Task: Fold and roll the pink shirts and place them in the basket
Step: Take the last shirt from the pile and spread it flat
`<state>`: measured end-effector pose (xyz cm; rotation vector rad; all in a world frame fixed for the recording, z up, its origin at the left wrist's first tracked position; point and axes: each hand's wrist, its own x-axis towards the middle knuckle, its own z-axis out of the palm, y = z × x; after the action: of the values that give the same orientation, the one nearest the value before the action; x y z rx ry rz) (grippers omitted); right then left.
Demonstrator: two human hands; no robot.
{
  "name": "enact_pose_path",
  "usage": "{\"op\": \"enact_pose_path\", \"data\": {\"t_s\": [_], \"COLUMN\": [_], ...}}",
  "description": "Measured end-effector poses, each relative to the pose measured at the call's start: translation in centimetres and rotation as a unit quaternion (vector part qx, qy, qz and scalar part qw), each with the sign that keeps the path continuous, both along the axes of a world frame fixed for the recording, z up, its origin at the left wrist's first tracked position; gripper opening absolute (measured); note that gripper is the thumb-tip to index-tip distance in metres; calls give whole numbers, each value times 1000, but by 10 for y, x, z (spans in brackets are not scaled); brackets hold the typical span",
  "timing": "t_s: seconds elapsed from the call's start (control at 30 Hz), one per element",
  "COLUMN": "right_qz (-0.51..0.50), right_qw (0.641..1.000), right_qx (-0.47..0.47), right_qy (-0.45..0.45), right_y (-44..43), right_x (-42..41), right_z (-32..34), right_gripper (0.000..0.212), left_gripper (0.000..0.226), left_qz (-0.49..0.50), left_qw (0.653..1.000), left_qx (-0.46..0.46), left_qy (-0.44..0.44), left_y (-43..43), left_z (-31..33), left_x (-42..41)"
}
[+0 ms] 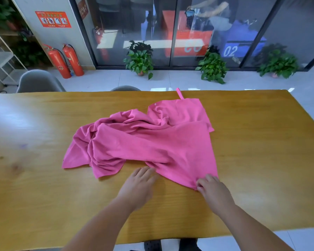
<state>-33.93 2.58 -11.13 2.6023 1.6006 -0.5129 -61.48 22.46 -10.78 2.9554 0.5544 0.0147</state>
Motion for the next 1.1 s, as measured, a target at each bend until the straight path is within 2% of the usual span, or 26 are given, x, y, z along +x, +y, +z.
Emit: {"op": "enact_pose_path", "data": {"t_s": [0.07,0.17,0.27,0.33,0.4,0.47,0.53,0.6,0.63,0.73,0.83,0.97,1.03,1.1], "right_qz": [5,3,7,-53,-67,-53,-48,-31,-27,-54,-98,-155,-207,-256], "right_qw": [1000,1000,998,995,994,997,998,999,998,991,973,941,890,814], "right_qx": [5,25,59,82,89,50,17,-1,5,44,87,132,173,213], "right_qy": [18,0,-4,15,2,-3,28,43,51,113,190,270,368,475], "right_y": [-6,-19,-39,-49,-57,-68,-79,-88,-90,-95,-97,-101,-99,-96], "right_x": [0,5,19,25,29,34,38,42,44,48,51,53,53,55], "right_z": [4,14,7,14,15,12,9,7,6,5,5,3,10,19], "right_gripper": [20,17,13,7,18,31,50,62,63,54,41,40,42,37], "left_gripper": [69,74,50,36,32,38,41,23,16,21,18,22,21,21], "left_qz": [-31,-7,-7,-11,5,30,85,156,187,253,266,291,310,328], "left_qw": [997,992,996,996,994,994,992,981,975,945,927,890,867,842], "left_qx": [-47,-80,-29,-6,0,0,-39,-98,-113,-209,-263,-339,-366,-393], "left_qy": [43,98,87,86,110,105,90,56,30,-1,-36,-92,-137,-171], "left_y": [-22,-42,-52,-61,-68,-75,-81,-91,-96,-115,-133,-149,-154,-157], "left_z": [1,1,-3,-6,-5,-7,-6,3,9,24,32,42,51,59], "left_x": [27,55,65,67,66,66,68,69,71,70,71,78,82,85]}}
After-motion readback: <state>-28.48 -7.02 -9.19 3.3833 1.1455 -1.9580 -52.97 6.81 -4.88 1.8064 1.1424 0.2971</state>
